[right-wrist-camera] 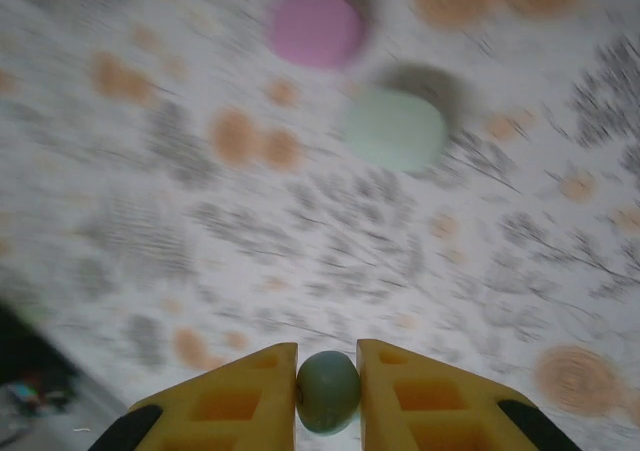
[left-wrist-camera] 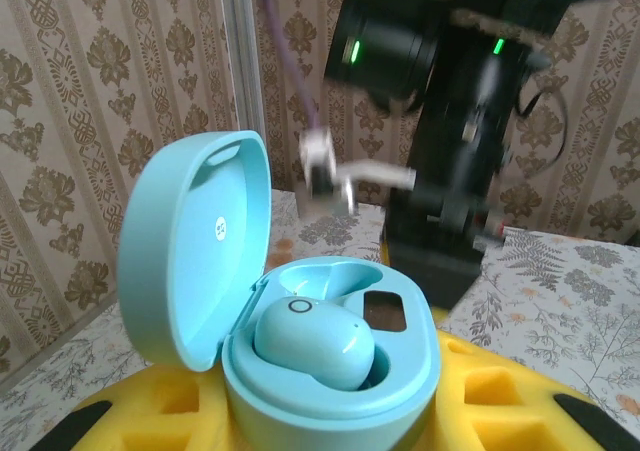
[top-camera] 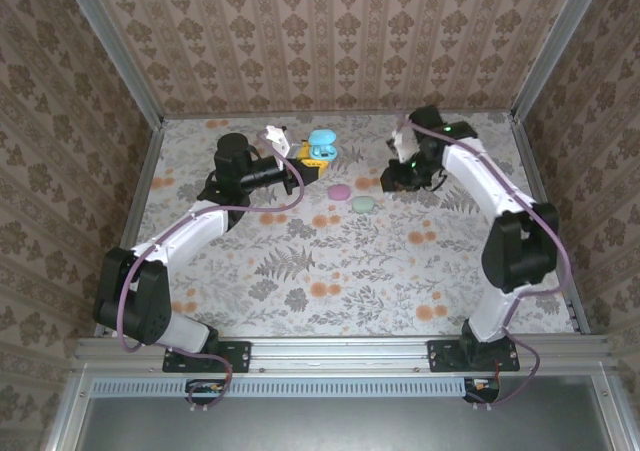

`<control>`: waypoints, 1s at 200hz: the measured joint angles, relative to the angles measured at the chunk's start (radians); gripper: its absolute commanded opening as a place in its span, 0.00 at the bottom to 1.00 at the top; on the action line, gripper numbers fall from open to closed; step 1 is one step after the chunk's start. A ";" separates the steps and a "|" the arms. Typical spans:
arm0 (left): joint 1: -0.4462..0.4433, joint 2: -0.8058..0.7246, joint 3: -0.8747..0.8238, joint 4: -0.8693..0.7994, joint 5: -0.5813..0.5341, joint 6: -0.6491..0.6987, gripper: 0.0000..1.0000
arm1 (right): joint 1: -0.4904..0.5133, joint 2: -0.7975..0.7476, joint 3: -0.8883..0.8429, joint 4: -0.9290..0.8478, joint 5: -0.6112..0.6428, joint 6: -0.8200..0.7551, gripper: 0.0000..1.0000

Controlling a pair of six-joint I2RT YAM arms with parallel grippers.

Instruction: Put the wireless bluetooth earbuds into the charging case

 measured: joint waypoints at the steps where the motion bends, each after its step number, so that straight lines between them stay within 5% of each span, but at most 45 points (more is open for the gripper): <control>1: 0.000 0.000 0.000 0.000 0.000 0.000 0.26 | -0.001 -0.007 0.003 0.005 -0.013 0.006 0.23; 72: 0.000 0.007 0.013 0.002 0.016 0.000 0.26 | 0.037 -0.162 0.048 0.338 -0.398 0.298 0.23; 200: 0.000 0.030 0.043 0.011 0.099 -0.016 0.26 | 0.106 -0.068 0.145 0.390 -0.457 0.341 0.23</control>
